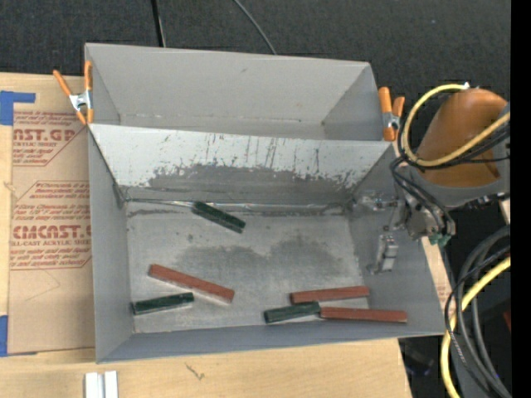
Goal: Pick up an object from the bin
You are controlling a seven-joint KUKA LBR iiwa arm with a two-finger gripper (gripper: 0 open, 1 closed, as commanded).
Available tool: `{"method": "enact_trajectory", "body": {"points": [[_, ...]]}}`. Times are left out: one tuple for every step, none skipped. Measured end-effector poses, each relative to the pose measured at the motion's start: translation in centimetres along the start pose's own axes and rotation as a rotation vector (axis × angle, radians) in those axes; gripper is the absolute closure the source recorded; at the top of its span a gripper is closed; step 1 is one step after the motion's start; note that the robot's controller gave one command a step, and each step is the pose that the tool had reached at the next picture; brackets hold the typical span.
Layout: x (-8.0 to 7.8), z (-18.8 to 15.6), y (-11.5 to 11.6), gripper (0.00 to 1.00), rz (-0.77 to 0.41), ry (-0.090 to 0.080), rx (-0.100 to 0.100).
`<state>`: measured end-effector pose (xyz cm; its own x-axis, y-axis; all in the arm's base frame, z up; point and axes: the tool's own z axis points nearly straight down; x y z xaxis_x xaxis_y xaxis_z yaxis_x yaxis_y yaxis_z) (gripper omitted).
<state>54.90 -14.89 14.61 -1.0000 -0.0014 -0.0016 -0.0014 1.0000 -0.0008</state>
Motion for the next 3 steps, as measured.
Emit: {"method": "enact_trajectory", "body": {"points": [[0.0,0.0,0.0,0.00,0.000,0.000,0.000],[3.2,0.3,0.7,0.00,-0.141,-0.004,0.000],[5.2,1.2,0.1,0.00,-0.203,0.003,-0.002]]}}
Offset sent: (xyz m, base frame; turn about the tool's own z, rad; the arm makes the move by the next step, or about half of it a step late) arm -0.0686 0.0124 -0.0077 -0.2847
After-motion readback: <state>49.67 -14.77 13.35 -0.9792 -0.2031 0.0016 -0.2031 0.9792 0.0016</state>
